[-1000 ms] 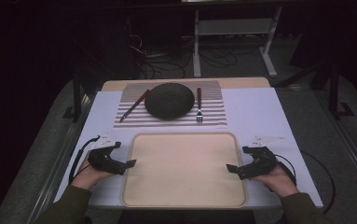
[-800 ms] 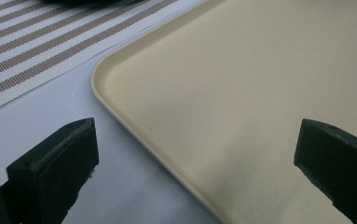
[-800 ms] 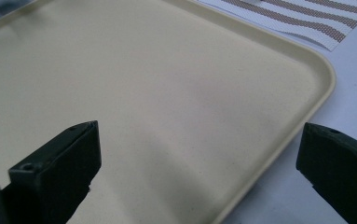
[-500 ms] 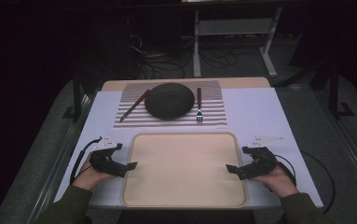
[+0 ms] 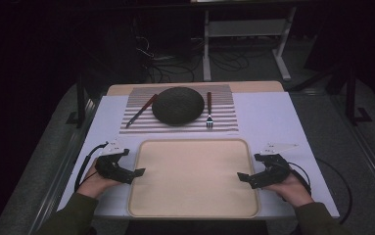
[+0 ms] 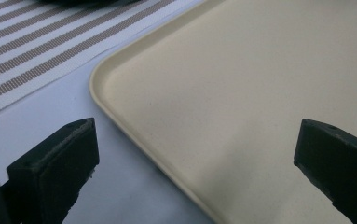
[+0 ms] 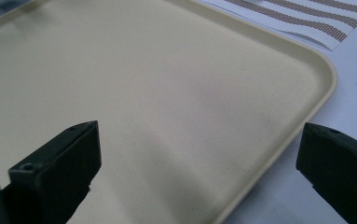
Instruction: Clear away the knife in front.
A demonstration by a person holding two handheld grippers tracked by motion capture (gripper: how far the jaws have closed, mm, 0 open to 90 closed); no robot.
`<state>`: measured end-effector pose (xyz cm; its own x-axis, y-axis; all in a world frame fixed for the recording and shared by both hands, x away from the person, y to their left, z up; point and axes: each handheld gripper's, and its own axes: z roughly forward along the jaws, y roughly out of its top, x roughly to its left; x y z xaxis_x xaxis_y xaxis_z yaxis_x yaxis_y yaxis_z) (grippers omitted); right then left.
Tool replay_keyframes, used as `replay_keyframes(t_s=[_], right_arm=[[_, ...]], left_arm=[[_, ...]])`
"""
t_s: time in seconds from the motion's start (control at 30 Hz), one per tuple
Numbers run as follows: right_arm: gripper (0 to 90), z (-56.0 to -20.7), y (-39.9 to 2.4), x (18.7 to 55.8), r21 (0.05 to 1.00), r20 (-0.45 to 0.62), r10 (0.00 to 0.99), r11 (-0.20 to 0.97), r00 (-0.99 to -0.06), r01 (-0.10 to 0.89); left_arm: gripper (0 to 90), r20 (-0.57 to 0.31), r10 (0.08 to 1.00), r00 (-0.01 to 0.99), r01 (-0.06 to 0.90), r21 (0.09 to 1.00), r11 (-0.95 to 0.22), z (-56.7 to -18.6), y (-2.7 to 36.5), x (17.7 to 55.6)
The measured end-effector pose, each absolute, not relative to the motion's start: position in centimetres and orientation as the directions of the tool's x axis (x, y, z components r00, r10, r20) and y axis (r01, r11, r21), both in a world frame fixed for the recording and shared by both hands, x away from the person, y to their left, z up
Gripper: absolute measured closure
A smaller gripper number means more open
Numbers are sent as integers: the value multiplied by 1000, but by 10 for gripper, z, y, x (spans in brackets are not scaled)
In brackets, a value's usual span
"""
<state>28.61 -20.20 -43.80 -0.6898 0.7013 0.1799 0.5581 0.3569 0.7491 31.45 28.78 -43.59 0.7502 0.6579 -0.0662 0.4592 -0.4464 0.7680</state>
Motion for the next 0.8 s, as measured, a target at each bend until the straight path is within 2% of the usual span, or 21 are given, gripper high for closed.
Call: replay_keyframes(t_s=[0.8], right_arm=[[0, -438, -201, 286, 748, 183, 698, 359, -693, 559]], left_arm=[[0, -67, 697, 714, 463, 792, -397, -421, 294, 365]])
